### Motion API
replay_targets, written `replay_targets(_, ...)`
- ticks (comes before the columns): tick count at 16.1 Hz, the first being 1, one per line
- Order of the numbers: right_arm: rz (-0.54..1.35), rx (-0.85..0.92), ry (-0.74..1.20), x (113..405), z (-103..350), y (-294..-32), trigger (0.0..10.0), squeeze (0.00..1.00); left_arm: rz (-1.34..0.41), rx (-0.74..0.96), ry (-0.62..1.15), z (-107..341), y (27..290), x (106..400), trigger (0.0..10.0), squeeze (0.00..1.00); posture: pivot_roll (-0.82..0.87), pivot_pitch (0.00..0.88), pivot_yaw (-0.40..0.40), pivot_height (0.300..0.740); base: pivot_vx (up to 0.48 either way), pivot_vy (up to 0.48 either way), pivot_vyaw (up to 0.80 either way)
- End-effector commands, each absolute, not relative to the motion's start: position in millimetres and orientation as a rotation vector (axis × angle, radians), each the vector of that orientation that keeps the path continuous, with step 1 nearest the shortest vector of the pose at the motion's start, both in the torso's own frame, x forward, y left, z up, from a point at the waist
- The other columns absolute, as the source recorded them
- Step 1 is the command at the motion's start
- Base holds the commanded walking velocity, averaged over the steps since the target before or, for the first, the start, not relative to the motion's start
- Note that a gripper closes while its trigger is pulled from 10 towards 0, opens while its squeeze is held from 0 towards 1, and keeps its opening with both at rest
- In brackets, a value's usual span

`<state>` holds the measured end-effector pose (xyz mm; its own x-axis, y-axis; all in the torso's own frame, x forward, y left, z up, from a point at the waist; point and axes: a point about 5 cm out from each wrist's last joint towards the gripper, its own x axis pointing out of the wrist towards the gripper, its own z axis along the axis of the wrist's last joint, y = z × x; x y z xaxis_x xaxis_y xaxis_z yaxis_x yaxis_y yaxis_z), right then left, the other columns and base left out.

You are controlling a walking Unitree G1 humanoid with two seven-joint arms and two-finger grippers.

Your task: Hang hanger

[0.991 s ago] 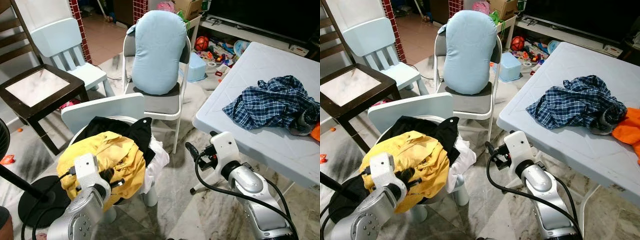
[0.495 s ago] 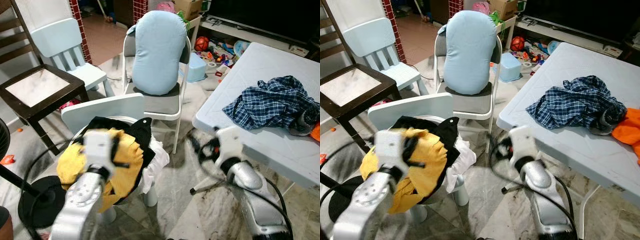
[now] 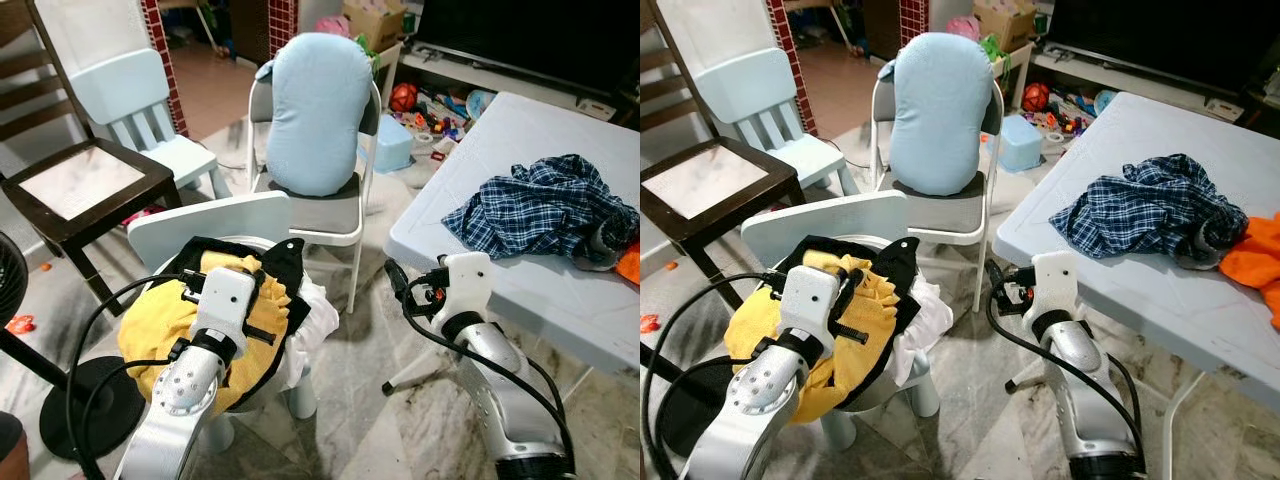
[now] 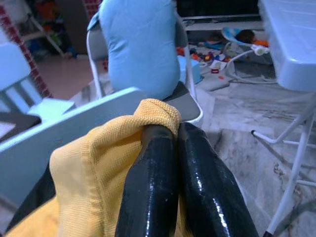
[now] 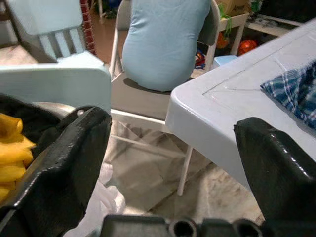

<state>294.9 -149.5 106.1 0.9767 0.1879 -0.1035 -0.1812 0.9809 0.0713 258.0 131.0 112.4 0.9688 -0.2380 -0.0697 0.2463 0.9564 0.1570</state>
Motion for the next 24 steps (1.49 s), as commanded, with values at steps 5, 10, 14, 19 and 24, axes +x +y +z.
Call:
replay_targets(5,0.087,0.186,0.055,299,111,-159,10.0,0.0,-0.16,0.169,-0.005,113,142,269,10.0,0.0,0.06,0.0,-0.042,0.74,0.0,0.0,0.0)
replay_targets(10,0.045,0.222,0.038,303,111,-171,10.0,0.0,-0.156,0.2,-0.016,108,144,273,10.0,0.0,0.05,0.0,-0.022,0.74,0.0,0.0,0.0)
replay_targets(14,0.048,0.217,0.037,304,110,-170,10.0,0.0,-0.165,0.207,-0.024,107,142,275,10.0,0.0,0.05,0.0,-0.019,0.74,0.0,0.0,0.0)
replay_targets(19,0.057,0.2,0.038,305,110,-169,10.0,0.0,-0.175,0.202,-0.017,108,134,275,10.0,0.0,0.07,0.0,-0.031,0.74,0.0,0.0,0.0)
replay_targets(24,0.055,0.206,0.046,305,108,-165,10.0,0.0,-0.177,0.189,-0.002,106,133,269,10.0,0.0,0.08,0.0,-0.034,0.74,-0.16,0.0,0.0)
